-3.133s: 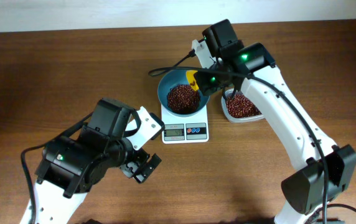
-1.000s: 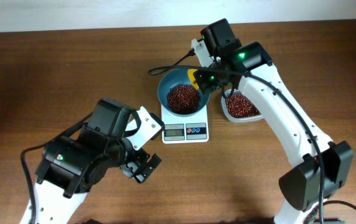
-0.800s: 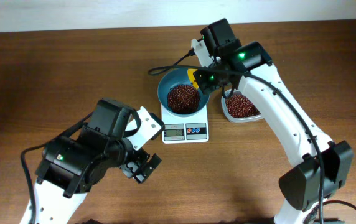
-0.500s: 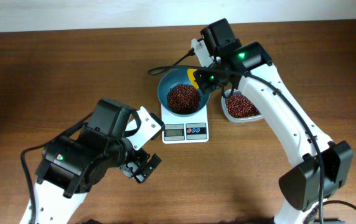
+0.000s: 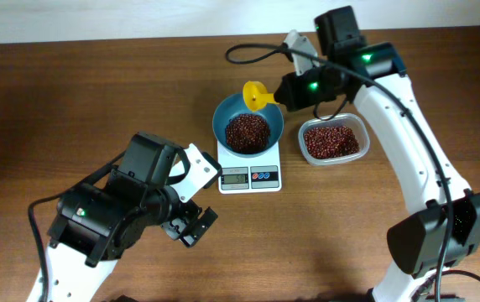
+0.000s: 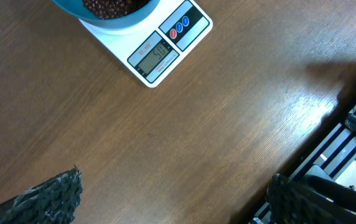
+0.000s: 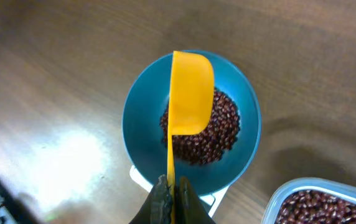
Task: Scoop item into bowl and weigh 50g on scale
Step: 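Lift the empty scoop up and right over the bean tub, then carry the scoop with the right gripper away to the right edge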
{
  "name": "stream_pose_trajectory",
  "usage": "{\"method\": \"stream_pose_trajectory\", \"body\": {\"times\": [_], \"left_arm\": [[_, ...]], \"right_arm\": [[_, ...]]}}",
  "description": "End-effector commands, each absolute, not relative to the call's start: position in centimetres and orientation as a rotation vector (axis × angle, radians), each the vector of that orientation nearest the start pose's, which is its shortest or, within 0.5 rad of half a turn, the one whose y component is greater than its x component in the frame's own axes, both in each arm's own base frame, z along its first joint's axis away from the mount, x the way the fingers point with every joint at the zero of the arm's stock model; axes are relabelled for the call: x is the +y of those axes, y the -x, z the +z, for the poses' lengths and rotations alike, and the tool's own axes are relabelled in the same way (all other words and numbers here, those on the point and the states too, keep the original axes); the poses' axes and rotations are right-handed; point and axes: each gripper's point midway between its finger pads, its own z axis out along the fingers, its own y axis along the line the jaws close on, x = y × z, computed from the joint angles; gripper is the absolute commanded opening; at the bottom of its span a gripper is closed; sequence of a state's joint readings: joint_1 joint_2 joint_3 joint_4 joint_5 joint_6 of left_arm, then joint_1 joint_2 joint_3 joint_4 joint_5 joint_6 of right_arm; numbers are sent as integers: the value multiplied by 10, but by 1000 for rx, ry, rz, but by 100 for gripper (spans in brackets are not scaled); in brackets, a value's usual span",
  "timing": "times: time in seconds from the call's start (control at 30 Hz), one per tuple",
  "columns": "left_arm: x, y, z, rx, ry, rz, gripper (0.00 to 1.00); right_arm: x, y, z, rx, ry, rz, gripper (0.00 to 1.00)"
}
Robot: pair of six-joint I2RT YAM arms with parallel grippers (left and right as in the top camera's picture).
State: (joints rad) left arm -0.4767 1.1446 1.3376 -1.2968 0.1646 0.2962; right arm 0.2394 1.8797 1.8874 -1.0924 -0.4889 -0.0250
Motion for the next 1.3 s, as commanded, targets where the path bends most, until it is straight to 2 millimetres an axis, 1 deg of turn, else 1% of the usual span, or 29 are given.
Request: {"method": "stream_pose_trajectory", "body": {"times": [0.0, 0.03, 0.1, 0.17, 0.27, 0.37, 0.5, 0.63, 0.7, 0.77, 0.8, 0.87, 1.03, 1.13, 1.27], "left_arm": [[-139, -209, 241, 2457, -1075, -267, 99], [-139, -209, 241, 2457, -1075, -267, 99], [-139, -209, 241, 2457, -1075, -267, 99], [-139, -209, 241, 2457, -1075, -267, 99], [-139, -209, 241, 2457, -1075, -267, 99], [-139, -209, 241, 2457, -1075, -267, 99], [-139, -209, 241, 2457, -1074, -267, 99], [-139, -209, 241, 2457, -1074, -267, 99], [-139, -209, 241, 2457, -1075, -267, 99], [-139, -209, 241, 2457, -1075, -267, 99], [-139, -209, 241, 2457, -1075, -267, 99], [-139, -209, 241, 2457, -1075, -267, 99], [-139, -209, 241, 2457, -1075, -267, 99], [-139, -209, 241, 2457, -1075, -267, 99], [-139, -209, 241, 2457, -1075, -267, 99]], "right_arm": [[168, -414, 246, 2563, 444, 804, 4], [157, -413, 243, 2588, 412, 795, 4], [142, -408, 238, 2627, 396, 778, 4], [120, -404, 230, 2691, 349, 699, 4], [84, -397, 215, 2795, 281, 514, 4], [67, -392, 208, 2847, 285, 356, 4], [39, -381, 199, 2931, 277, 68, 4], [20, -367, 197, 2999, 269, -75, 4], [11, -366, 197, 3001, 265, -163, 4], [2, -370, 199, 2981, 266, -263, 4], [0, -372, 200, 2972, 270, -301, 4], [2, -373, 202, 2954, 304, -368, 4], [11, -374, 205, 2929, 360, -441, 4], [18, -377, 206, 2910, 376, -445, 4], [17, -379, 206, 2900, 368, -442, 4]]}}
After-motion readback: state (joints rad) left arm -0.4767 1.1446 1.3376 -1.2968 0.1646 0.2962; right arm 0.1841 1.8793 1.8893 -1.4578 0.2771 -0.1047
